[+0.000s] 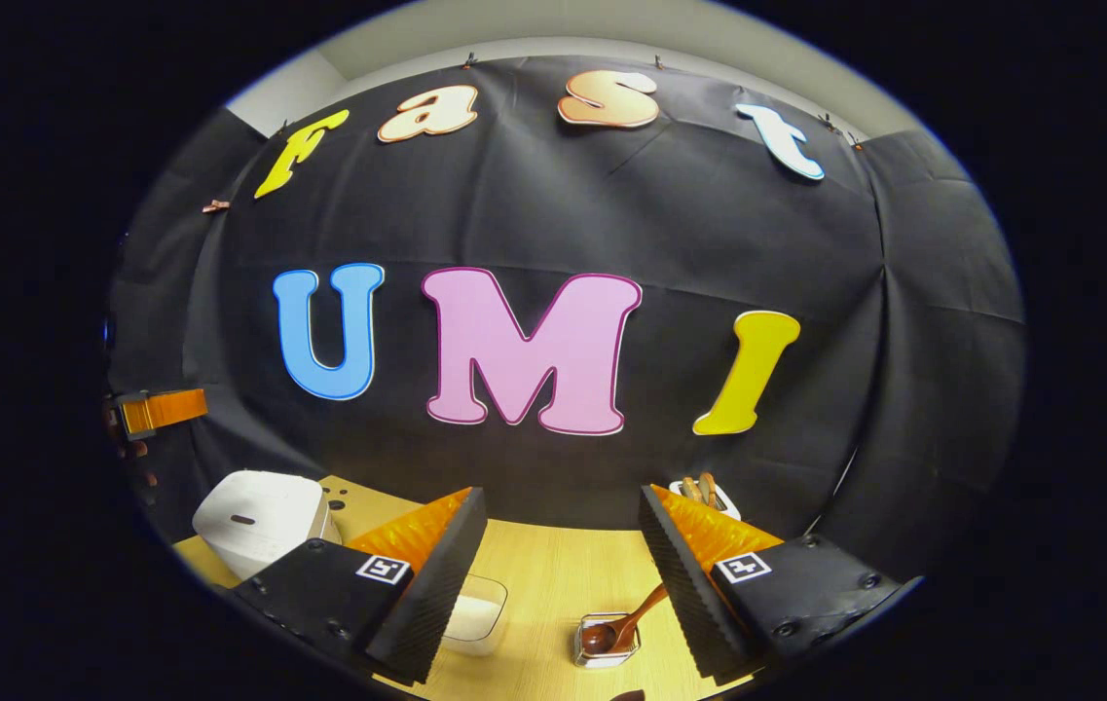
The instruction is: Close the left gripper, press the button to open the rice cooker; take a wooden spoon from the chopstick holder with the right hand, scoop a spoonful of rice and pour it into the rice cooker, then put the wooden spoon back into the chopstick holder.
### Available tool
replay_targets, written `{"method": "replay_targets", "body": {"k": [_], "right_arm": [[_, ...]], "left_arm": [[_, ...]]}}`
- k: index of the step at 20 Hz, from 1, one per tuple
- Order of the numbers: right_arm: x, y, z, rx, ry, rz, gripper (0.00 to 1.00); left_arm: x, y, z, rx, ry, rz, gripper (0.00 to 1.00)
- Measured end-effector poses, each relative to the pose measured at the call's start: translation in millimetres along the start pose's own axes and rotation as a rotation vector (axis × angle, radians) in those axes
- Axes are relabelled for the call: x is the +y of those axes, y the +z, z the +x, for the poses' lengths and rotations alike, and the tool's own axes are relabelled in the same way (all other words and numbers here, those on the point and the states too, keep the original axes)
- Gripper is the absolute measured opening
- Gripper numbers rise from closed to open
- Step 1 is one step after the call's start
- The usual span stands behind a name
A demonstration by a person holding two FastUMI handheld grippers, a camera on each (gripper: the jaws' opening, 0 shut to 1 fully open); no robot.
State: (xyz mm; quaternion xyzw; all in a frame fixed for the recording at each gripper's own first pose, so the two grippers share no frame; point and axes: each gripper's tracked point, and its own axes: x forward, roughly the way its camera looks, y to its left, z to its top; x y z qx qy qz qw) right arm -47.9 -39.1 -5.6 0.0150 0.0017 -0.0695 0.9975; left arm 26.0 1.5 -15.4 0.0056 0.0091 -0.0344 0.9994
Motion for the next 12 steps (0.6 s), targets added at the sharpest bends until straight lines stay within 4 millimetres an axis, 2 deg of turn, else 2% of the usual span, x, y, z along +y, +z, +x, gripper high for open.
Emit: {"method": "replay_targets", "body": {"k": [3,7,9,10,11,12], "right_arm": [[-3,-6,1,0.006,-0.005,0.036,0.98],[-7,-24,3,0.046,-0.006,0.082,0.98],[-7,-28,4,0.059,-0.001,0.095,0.98],[-9,-29,4,0.061,0.0,0.091,0.98],[-9,-29,4,0.065,0.002,0.083,0.98],[-11,-30,2,0.069,0.0,0.074,0.98]], "left_arm": [[-1,1,2,-0.004,-0.007,0.01,0.95],[10,-14,4,0.018,0.029,0.041,0.95],[23,-39,7,0.076,0.065,0.055,0.95],[24,-58,10,0.117,0.048,0.045,0.95],[27,-68,10,0.15,0.051,0.035,0.91],[37,-82,9,0.18,0.076,0.027,0.63]]}}
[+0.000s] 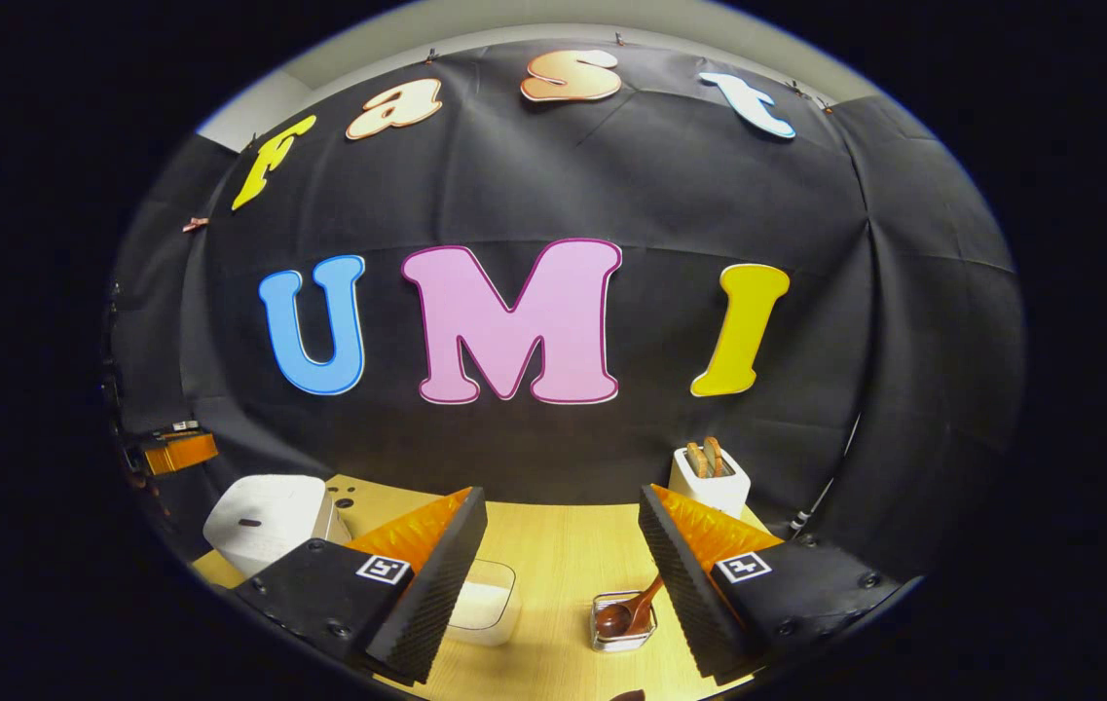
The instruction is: Close the left gripper, press the button to open the rice cooker; take a wooden spoon from the chopstick holder with the right hand, scoop a spoonful of rice and pour it into the rice cooker, then put the wooden spoon back into the chopstick holder.
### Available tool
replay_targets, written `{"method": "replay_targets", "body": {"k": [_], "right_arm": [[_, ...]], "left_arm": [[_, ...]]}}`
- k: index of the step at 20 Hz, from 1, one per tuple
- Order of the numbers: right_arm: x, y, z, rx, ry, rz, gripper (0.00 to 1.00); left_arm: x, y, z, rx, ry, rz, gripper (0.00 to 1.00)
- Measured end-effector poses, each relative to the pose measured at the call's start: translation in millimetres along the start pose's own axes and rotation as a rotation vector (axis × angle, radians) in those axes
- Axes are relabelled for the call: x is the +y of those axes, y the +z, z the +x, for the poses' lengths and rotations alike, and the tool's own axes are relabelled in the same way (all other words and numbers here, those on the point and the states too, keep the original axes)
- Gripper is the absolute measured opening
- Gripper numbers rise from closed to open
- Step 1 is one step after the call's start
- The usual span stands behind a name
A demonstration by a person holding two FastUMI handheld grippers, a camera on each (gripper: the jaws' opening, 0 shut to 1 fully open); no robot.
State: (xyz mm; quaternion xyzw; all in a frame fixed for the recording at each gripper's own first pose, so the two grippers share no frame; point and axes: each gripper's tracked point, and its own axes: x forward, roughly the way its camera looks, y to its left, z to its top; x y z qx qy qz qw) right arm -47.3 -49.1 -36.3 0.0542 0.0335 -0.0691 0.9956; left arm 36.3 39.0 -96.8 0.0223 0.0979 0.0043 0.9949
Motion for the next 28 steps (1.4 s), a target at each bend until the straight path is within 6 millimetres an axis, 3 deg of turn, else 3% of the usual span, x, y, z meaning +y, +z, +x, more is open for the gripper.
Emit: {"method": "replay_targets", "body": {"k": [2,6,15,23,26,28], "right_arm": [[-3,2,-3,-0.004,-0.01,-0.004,0.98],[-8,-2,-11,0.002,-0.031,-0.023,0.98],[-20,-8,-20,0.026,-0.071,-0.027,0.98],[-6,-12,-22,0.037,-0.057,-0.037,0.98],[-4,-8,-24,0.027,-0.057,-0.043,0.98],[-6,-6,-26,0.021,-0.064,-0.047,0.98]], "left_arm": [[18,-24,7,0.065,0.047,-0.026,0.06],[35,-67,22,0.163,0.074,-0.045,0.05],[44,-123,33,0.33,0.094,-0.041,0.05],[45,-133,33,0.391,0.115,0.022,0.06],[43,-126,34,0.38,0.11,-0.002,0.06],[42,-107,34,0.323,0.104,-0.068,0.06]]}}
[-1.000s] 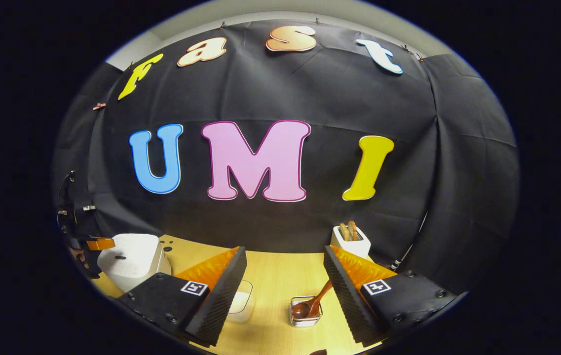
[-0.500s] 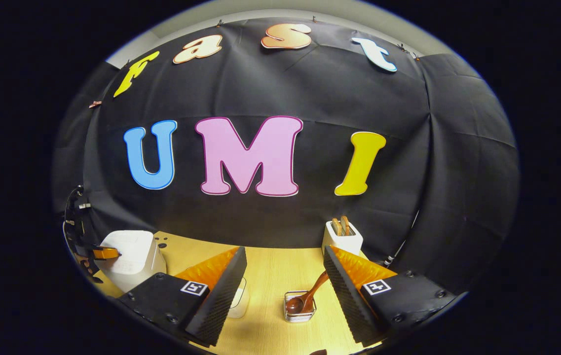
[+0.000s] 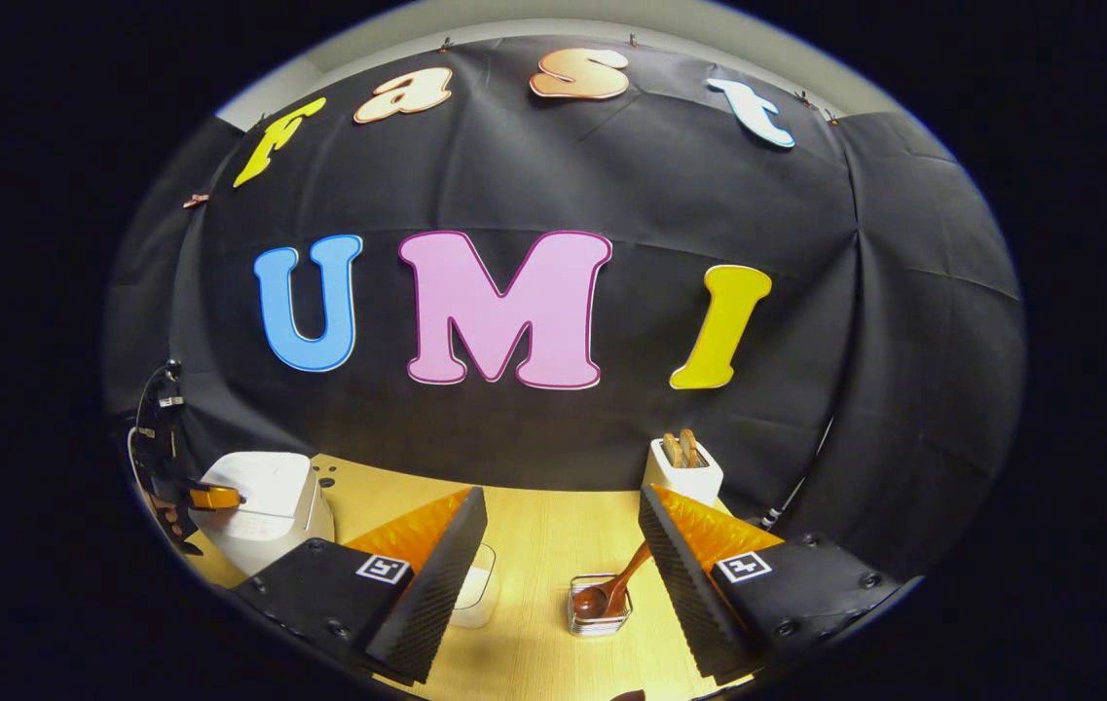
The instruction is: Close the left gripper, press the button to open the rice cooker; take a wooden spoon from the chopstick holder with the right hand, scoop a spoonful of rice and pour it into the rice cooker, then put the wooden spoon back into the chopstick holder.
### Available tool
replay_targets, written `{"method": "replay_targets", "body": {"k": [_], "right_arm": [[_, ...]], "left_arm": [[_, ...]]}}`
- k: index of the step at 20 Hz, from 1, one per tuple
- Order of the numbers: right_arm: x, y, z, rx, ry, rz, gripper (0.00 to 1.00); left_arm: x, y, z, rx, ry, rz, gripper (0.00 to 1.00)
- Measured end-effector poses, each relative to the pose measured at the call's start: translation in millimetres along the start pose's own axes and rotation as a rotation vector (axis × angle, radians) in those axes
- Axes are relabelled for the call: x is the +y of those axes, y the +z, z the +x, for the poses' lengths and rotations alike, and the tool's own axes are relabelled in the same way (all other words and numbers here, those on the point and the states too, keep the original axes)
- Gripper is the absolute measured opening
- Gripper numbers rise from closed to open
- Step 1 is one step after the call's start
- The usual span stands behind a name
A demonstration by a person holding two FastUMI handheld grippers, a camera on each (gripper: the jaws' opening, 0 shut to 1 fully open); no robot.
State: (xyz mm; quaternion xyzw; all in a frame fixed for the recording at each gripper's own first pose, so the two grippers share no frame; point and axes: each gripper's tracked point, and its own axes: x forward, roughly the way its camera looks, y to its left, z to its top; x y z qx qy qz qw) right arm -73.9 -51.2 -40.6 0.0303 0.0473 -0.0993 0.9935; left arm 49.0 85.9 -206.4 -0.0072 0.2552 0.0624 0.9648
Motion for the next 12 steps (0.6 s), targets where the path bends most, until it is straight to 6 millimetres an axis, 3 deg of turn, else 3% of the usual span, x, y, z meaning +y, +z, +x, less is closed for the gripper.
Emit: {"method": "replay_targets", "body": {"k": [7,9,12], "right_arm": [[-9,8,-8,-0.019,-0.028,0.01,0.98],[-10,9,-8,-0.024,-0.031,0.018,0.98],[-10,10,-11,-0.029,-0.031,0.022,0.98]], "left_arm": [[14,131,-32,-0.323,0.012,-0.054,0.06],[15,159,-35,-0.384,0.014,-0.046,0.06],[21,183,-40,-0.448,0.02,-0.026,0.05]]}}
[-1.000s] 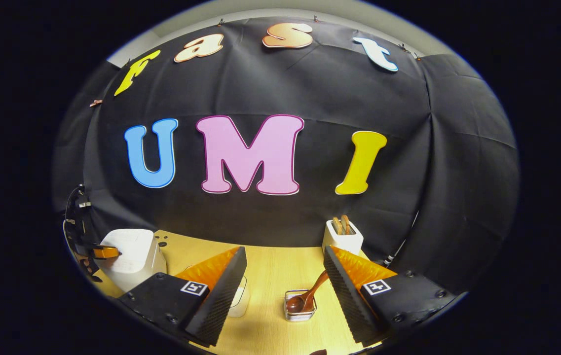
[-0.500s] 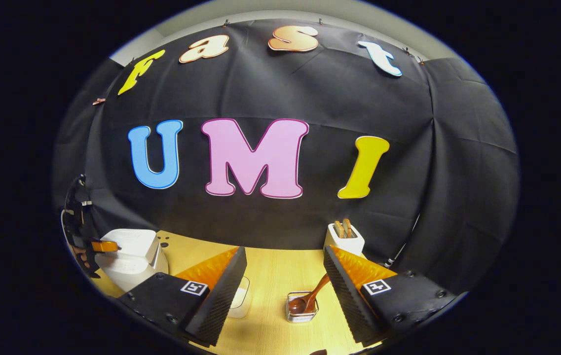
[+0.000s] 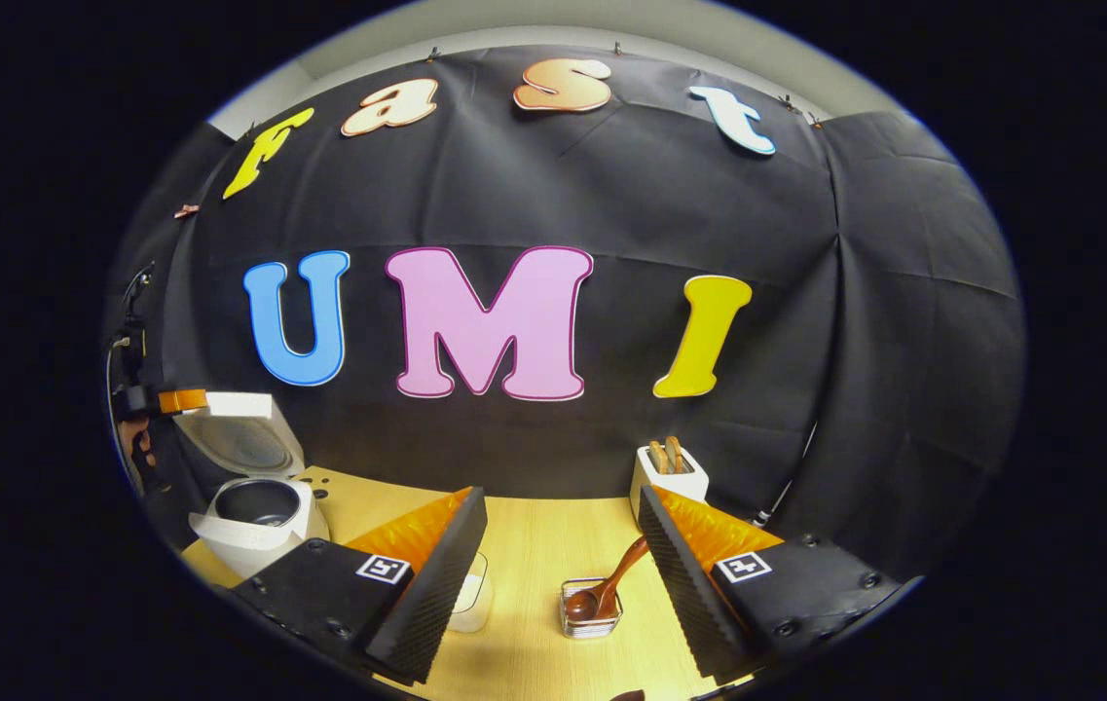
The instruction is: Close the left gripper, press the button to open the rice cooker; take a wooden spoon from the chopstick holder with the right hand, scoop a spoonful of rice and pour it into the rice cooker, then put the wooden spoon back into the chopstick holder.
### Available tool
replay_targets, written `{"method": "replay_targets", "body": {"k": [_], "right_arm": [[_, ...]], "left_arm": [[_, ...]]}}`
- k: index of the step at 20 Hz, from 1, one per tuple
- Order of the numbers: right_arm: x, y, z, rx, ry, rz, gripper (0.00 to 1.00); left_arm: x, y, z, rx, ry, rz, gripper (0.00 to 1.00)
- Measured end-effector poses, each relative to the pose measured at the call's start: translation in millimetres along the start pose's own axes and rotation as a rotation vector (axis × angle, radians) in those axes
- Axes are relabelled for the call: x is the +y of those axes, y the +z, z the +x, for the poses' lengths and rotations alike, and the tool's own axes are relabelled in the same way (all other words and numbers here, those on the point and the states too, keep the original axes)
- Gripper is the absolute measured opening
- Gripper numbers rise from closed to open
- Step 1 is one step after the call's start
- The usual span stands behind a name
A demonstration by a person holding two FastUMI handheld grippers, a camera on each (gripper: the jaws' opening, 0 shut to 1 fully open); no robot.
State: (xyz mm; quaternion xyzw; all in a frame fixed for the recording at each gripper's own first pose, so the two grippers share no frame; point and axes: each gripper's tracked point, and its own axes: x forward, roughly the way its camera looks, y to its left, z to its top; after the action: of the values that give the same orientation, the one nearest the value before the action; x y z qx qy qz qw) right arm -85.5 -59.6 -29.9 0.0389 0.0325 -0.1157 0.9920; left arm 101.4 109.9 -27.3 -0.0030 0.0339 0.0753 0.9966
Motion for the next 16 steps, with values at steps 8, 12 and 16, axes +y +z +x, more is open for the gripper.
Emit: {"method": "replay_targets", "body": {"k": [8,12,16], "right_arm": [[-5,-17,0,0.027,-0.005,0.018,0.98],[-6,-40,10,0.062,0.024,0.048,0.98],[-18,-88,35,0.14,0.051,0.104,0.98]], "left_arm": [[-13,38,-28,-0.156,-0.038,0.038,0.43],[-26,27,-38,-0.129,-0.058,0.085,0.85],[-49,10,-44,-0.081,-0.093,0.099,0.95]]}}
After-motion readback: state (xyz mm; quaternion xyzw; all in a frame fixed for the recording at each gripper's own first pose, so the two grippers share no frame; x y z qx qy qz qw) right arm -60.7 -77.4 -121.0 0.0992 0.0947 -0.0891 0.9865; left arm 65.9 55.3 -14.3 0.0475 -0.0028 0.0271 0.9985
